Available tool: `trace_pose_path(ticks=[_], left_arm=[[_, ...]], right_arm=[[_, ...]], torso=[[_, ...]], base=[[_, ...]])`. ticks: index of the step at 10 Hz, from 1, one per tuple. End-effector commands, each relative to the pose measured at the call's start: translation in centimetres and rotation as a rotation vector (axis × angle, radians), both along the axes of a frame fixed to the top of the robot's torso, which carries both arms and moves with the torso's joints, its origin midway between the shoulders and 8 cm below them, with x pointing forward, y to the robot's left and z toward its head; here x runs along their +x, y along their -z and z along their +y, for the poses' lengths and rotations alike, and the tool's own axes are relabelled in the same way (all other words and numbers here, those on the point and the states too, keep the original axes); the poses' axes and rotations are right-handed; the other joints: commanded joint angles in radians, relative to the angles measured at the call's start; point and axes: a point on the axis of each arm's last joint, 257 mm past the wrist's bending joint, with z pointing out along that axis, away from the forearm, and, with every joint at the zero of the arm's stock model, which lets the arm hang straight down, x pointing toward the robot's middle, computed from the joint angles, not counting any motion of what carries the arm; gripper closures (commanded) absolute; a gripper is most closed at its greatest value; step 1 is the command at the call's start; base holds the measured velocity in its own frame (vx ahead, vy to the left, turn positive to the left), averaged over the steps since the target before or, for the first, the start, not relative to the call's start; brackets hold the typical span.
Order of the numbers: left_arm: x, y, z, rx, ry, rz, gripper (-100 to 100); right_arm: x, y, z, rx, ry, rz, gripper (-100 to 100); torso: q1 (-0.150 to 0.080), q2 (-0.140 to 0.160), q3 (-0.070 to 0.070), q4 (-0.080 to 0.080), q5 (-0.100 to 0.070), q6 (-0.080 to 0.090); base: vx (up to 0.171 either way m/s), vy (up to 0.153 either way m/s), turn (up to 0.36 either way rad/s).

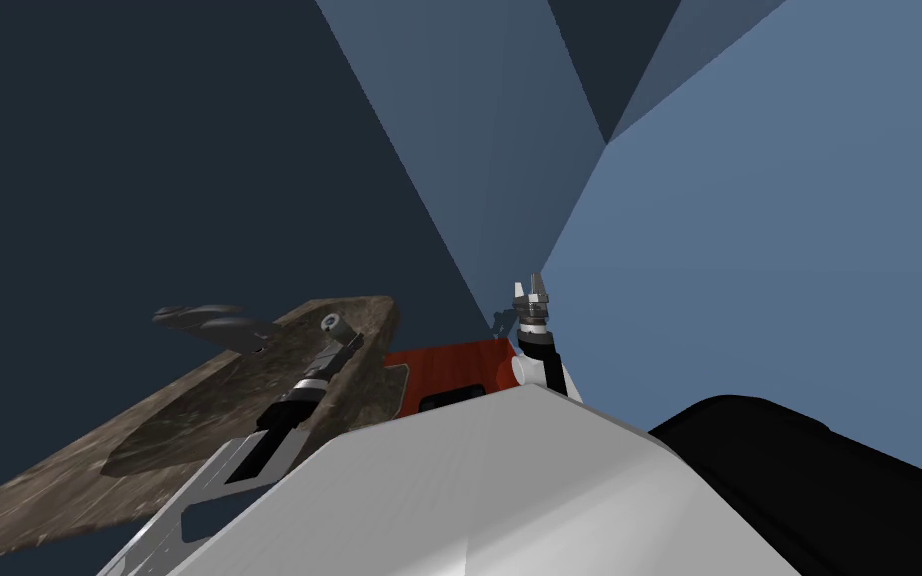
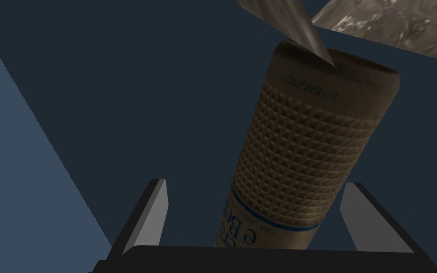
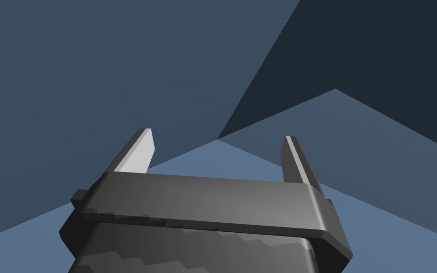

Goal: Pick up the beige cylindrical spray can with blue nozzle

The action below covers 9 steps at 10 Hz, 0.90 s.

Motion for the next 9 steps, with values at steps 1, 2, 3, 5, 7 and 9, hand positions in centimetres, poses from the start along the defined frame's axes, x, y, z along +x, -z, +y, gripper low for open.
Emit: trace_pose_path(ticks=[1, 2, 3, 5, 7, 9], left_arm=[[1.3, 0.5, 0.2, -0.006, -0.002, 0.002, -100], [1.3, 1.5, 1.0, -0.009, -0.017, 0.023, -100], [2.6, 0.9, -0.3, -0.015, 0.035, 0.002, -100], [4.2, 0.9, 0.3, -0.019, 0.024, -0.006, -100], [3.8, 2.7, 1.5, -0.022, -0.002, 0.032, -100], [5.7, 2.1, 0.8, -0.024, 0.038, 0.013, -100]], right_arm=[[0.0, 0.0, 0.0, 0.0, 0.0, 0.0, 0], [0.0, 0.0, 0.0, 0.0, 0.0, 0.0, 0], [0.0, 0.0, 0.0, 0.0, 0.0, 0.0, 0], [0.0, 0.0, 0.0, 0.0, 0.0, 0.0, 0], [0.0, 0.0, 0.0, 0.0, 0.0, 0.0, 0], [0.0, 0.0, 0.0, 0.0, 0.0, 0.0, 0]], torso=[[0.0, 0.0, 0.0, 0.0, 0.0, 0.0], [0.001, -0.002, -0.001, 0.0, 0.0, 0.0], [0.002, -0.004, -0.002, -0.001, 0.0, 0.0], [-0.002, -0.001, -0.001, -0.001, 0.001, 0.002], [0.0, -0.005, -0.003, -0.002, 0.001, 0.001], [-0.001, -0.003, -0.002, -0.002, 0.001, 0.002]], base=[[-0.04, -0.019, -0.002], [-0.007, -0.002, -0.006], [-0.07, -0.036, -0.004], [-0.069, -0.034, -0.009], [0.002, 0.0, 0.0], [-0.08, -0.042, -0.013]])
